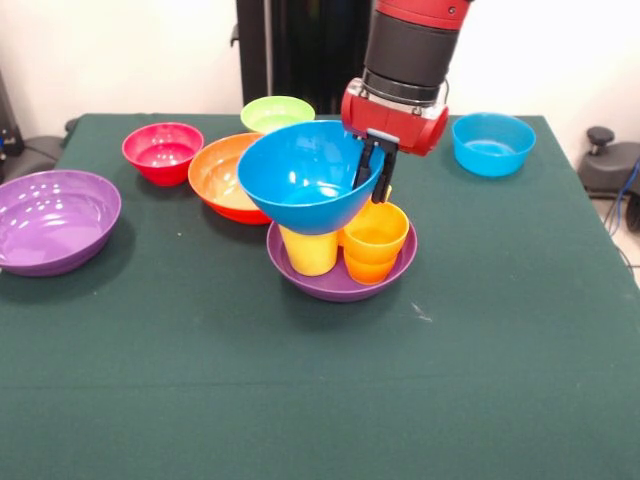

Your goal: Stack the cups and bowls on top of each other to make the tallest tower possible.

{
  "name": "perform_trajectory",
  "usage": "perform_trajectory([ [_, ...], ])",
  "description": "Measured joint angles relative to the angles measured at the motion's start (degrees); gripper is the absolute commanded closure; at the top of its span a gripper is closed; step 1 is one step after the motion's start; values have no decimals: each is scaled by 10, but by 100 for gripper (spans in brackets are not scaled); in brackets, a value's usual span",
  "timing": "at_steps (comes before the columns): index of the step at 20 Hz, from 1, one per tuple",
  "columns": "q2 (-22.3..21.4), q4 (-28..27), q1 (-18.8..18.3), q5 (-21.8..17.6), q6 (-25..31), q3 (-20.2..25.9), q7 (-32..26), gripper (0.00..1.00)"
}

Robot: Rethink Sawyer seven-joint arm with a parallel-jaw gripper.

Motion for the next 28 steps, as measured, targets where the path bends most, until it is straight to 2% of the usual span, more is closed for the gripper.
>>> perform_trajectory([
  [17,0,1,0,0,0,0,0,100],
  [18,1,1,1,0,0,0,0,0],
  [28,15,4,8,0,0,0,0,0],
])
